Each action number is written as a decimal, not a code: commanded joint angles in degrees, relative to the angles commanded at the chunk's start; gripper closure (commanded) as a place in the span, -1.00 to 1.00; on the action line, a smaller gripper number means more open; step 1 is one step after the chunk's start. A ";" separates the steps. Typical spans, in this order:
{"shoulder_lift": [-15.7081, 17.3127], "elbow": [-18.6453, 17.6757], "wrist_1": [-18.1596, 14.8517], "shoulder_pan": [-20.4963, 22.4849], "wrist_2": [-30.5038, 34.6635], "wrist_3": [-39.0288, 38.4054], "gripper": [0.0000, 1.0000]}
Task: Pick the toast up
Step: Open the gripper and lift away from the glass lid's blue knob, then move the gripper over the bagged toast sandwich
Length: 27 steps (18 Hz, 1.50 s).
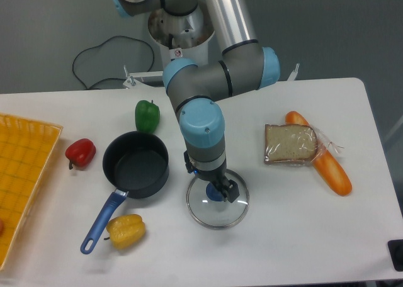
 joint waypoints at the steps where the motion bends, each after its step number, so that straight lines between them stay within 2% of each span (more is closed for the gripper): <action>1: 0.10 -1.24 0.08 0.54 -0.09 2.06 -1.00; 2: 0.19 -2.55 0.26 1.07 -0.18 3.91 -1.00; 8: 0.81 -4.41 0.26 3.09 0.78 14.20 -1.00; 13: 0.89 -4.24 0.35 5.90 1.93 20.70 -1.00; 18: 0.81 -3.80 0.26 6.96 8.87 23.35 -1.00; 20: 0.72 -3.80 0.26 8.10 8.88 24.66 -1.00; 23: 0.72 -3.71 0.61 10.82 8.79 32.30 -1.00; 27: 0.37 -3.88 0.61 13.72 8.70 35.12 -1.00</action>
